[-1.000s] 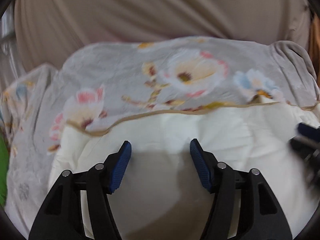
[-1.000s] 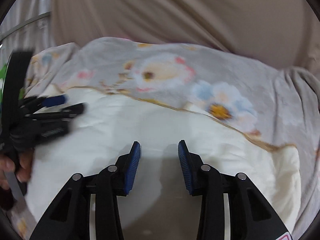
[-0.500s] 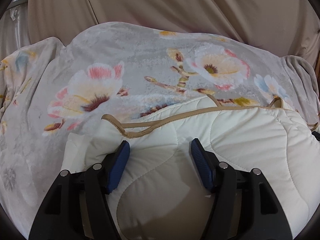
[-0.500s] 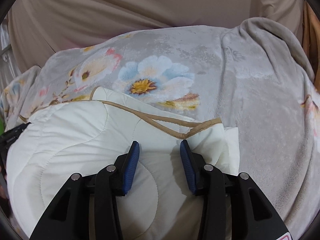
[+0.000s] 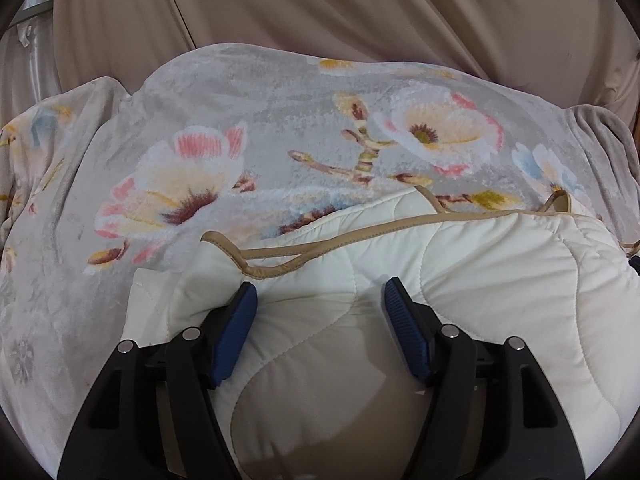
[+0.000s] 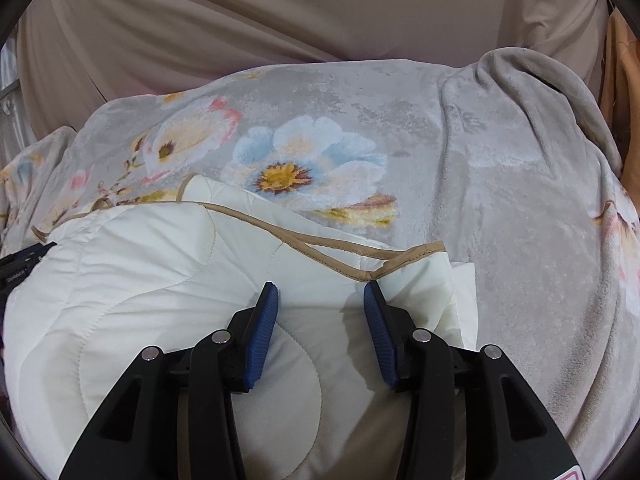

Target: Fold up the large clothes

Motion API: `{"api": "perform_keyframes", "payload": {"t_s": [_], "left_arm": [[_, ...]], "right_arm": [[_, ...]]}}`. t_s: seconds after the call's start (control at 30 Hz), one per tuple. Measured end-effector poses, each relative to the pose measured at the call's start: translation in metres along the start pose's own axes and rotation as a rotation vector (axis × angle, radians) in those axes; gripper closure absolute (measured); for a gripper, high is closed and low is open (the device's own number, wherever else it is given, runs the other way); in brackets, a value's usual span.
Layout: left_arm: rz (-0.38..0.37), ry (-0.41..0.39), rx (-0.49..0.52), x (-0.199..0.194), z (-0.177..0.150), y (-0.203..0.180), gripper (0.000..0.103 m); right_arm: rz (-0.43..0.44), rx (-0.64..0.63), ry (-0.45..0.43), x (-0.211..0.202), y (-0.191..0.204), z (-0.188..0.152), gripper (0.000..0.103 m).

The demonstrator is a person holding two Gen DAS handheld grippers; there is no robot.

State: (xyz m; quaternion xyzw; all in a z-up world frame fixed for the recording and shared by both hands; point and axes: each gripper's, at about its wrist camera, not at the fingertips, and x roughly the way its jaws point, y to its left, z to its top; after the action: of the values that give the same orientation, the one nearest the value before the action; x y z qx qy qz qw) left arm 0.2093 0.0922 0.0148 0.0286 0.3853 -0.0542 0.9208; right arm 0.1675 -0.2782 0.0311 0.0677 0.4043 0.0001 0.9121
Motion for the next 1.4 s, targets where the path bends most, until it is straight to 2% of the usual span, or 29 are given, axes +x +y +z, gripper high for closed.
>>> {"api": "perform_keyframes", "payload": {"t_s": [0.07, 0.13, 0.17, 0.23, 0.27, 0.33, 0.37, 0.4, 0.43, 0.47, 0.5, 0.53, 0.6, 0.7, 0.77, 0.83, 0.93, 0.97, 1.13, 1.23, 1.27, 1.3, 1.33, 1.4], "left_arm": [[-0.026, -0.003, -0.018, -0.008, 0.002, 0.006, 0.036], [-0.025, -0.02, -0.048, -0.022, 0.004, 0.015, 0.034], [-0.022, -0.045, -0.073, -0.036, 0.004, 0.023, 0.029], [-0.031, -0.087, -0.113, -0.057, 0.006, 0.038, 0.019], [-0.025, -0.113, -0.145, -0.068, 0.009, 0.049, 0.01], [-0.026, -0.129, -0.2, -0.077, 0.015, 0.07, 0.009], [-0.037, -0.103, -0.226, -0.072, 0.019, 0.08, 0.009], [-0.065, -0.05, -0.249, -0.06, 0.022, 0.089, 0.011], [-0.087, -0.01, -0.264, -0.05, 0.022, 0.093, 0.017], [-0.128, 0.056, -0.279, -0.035, 0.021, 0.094, 0.047], [-0.157, 0.116, -0.28, -0.024, 0.019, 0.094, 0.078], [-0.18, 0.15, -0.28, -0.017, 0.018, 0.093, 0.088], [-0.183, 0.105, -0.284, -0.024, 0.024, 0.09, 0.093], [-0.171, 0.01, -0.259, -0.045, 0.041, 0.079, 0.094], [-0.132, -0.026, -0.232, -0.048, 0.052, 0.07, 0.094], [-0.06, -0.005, -0.178, -0.031, 0.053, 0.058, 0.094], [-0.002, 0.091, -0.138, 0.013, 0.036, 0.052, 0.09], [0.014, 0.088, -0.133, 0.022, 0.028, 0.05, 0.088], [0.097, 0.047, -0.067, 0.024, 0.023, 0.036, 0.087], [0.114, 0.042, -0.063, 0.024, 0.021, 0.037, 0.084], [0.127, 0.039, -0.067, 0.022, 0.021, 0.037, 0.078], [0.15, 0.036, -0.072, 0.021, 0.021, 0.039, 0.066], [0.167, 0.026, -0.082, 0.017, 0.02, 0.04, 0.062], [0.135, -0.02, -0.116, -0.004, 0.02, 0.049, 0.055]], "right_arm": [[0.026, 0.025, -0.026, -0.013, -0.004, 0.004, 0.051], [0.038, 0.079, -0.1, -0.038, -0.012, 0.006, 0.039], [0.043, 0.107, -0.139, -0.052, -0.017, 0.007, 0.031], [0.019, 0.136, -0.192, -0.072, -0.027, 0.01, 0.025], [-0.007, 0.147, -0.206, -0.079, -0.034, 0.011, 0.022], [-0.033, 0.167, -0.186, -0.075, -0.047, 0.015, 0.02], [-0.041, 0.184, -0.142, -0.065, -0.055, 0.016, 0.02], [-0.035, 0.2, -0.097, -0.054, -0.061, 0.015, 0.025], [-0.015, 0.219, -0.059, -0.043, -0.065, 0.012, 0.037], [0.009, 0.227, -0.026, -0.032, -0.067, 0.008, 0.076], [0.031, 0.221, 0.013, -0.023, -0.064, 0.005, 0.089], [0.037, 0.214, 0.008, -0.022, -0.06, 0.003, 0.09], [0.025, 0.177, -0.075, -0.037, -0.052, 0.007, 0.094], [0.039, 0.168, -0.215, -0.073, -0.045, 0.023, 0.094], [0.013, 0.159, -0.235, -0.077, -0.044, 0.031, 0.094], [-0.041, 0.142, -0.183, -0.054, -0.047, 0.033, 0.094], [-0.1, 0.134, 0.001, 0.007, -0.054, 0.011, 0.093], [-0.102, 0.128, 0.023, 0.014, -0.053, 0.008, 0.093], [-0.213, 0.007, 0.034, 0.016, -0.03, 0.01, 0.088], [-0.223, 0.006, 0.013, 0.011, -0.031, 0.01, 0.083], [-0.221, 0.02, 0.004, 0.008, -0.036, 0.012, 0.079], [-0.231, 0.045, -0.02, 0.001, -0.04, 0.014, 0.077], [-0.242, 0.079, -0.074, -0.014, -0.043, 0.016, 0.077], [-0.215, 0.119, -0.181, -0.053, -0.038, 0.022, 0.073]]}}
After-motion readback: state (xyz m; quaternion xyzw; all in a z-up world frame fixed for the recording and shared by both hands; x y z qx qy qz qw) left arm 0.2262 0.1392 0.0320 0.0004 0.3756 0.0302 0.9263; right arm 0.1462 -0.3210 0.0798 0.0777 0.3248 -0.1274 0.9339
